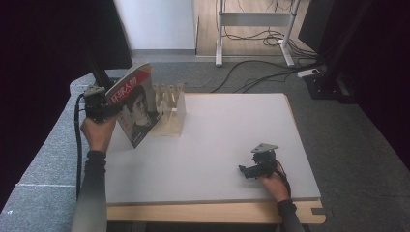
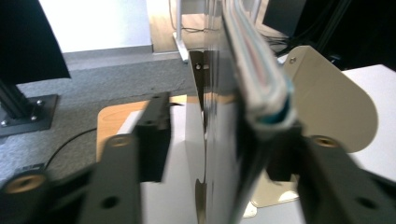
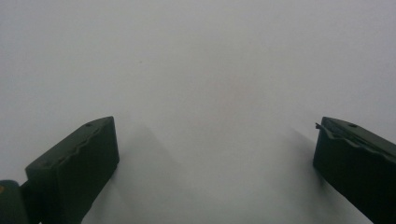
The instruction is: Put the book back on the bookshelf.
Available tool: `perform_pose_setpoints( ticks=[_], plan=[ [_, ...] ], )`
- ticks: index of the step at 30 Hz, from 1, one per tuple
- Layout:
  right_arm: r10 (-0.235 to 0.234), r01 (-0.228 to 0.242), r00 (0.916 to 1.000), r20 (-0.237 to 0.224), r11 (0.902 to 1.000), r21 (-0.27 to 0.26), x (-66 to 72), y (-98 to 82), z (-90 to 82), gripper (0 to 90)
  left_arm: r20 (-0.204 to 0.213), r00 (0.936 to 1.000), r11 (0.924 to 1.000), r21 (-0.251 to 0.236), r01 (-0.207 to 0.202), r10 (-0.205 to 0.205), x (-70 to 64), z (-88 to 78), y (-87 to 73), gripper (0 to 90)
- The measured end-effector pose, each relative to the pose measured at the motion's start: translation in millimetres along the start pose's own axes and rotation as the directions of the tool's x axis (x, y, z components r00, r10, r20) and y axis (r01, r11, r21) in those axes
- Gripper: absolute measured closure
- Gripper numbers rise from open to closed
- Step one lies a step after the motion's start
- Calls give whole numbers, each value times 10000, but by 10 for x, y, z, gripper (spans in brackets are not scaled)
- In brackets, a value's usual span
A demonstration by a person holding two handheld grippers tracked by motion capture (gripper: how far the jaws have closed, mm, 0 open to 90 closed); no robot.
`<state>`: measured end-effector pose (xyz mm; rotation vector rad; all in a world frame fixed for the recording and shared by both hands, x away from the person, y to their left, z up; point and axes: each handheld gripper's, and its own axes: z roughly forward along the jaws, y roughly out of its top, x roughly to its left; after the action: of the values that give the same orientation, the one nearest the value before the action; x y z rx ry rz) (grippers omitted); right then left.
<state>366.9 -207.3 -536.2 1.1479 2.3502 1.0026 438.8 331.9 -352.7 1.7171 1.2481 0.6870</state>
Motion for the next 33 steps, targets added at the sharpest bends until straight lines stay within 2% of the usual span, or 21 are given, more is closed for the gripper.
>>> perform_pose_setpoints(
  ticks=[4,10,16,25,33],
  plan=[
    [-5,5,10000,4,10000,11,0,1,0,0,214,9996,9999,2,-170,170,-20,-35,-28,259],
    [5,-5,10000,19,10000,7,1,3,0,0,190,9998,9999,-87,-83,84,-13,-88,-60,160],
    [-17,17,10000,15,10000,1,-1,4,1,0,580,9982,9997,-220,145,-132,17,-194,-93,138],
    [-15,15,10000,17,10000,9,-1,5,0,0,841,9964,9999,-103,-93,101,-27,-346,-159,73],
    [2,-2,10000,13,10000,22,1,6,-1,0,928,9947,9990,-104,-432,440,-136,-504,-224,35]
  ],
)
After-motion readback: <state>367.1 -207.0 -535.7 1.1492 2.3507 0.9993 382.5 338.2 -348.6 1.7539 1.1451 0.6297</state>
